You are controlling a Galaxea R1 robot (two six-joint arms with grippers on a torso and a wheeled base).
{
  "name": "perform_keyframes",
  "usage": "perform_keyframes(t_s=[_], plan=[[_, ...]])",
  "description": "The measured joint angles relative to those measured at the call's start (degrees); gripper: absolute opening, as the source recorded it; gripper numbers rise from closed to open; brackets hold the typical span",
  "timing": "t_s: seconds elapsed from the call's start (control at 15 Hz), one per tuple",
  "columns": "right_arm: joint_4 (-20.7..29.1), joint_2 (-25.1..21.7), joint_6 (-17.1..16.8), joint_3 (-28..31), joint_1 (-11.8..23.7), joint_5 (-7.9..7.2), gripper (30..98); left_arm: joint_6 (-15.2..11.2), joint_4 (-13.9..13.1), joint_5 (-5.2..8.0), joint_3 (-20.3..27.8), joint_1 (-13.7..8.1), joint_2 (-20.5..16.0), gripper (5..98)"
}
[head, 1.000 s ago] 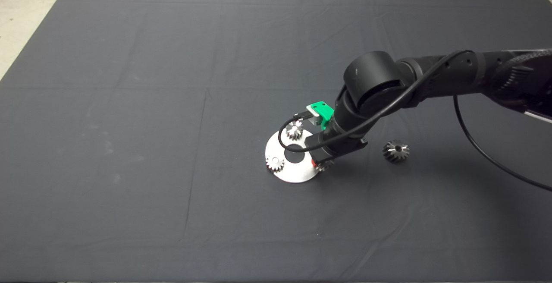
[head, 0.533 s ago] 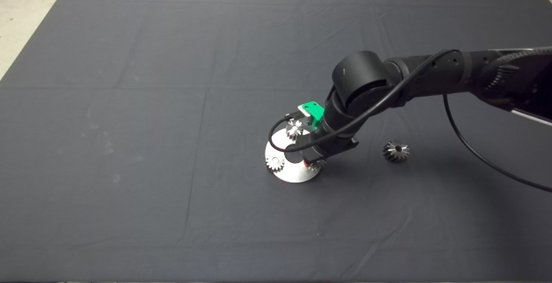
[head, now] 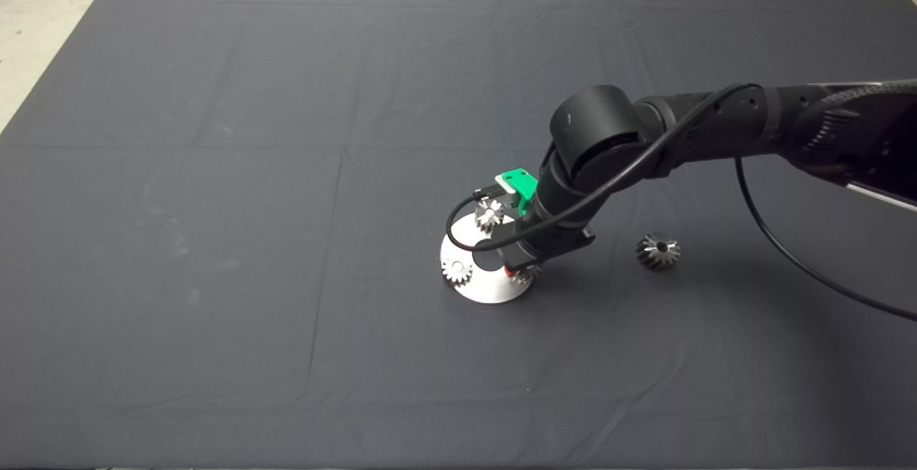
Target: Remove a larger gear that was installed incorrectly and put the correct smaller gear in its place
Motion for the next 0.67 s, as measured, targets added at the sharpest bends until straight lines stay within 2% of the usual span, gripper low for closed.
perform_keyframes(t_s=[0.67], plan=[[0.0, -0.6, 0.0, 0.0, 0.0, 0.00, 34.8, 0.0, 0.0, -0.09, 0.0, 0.0, 0.0, 59.7]])
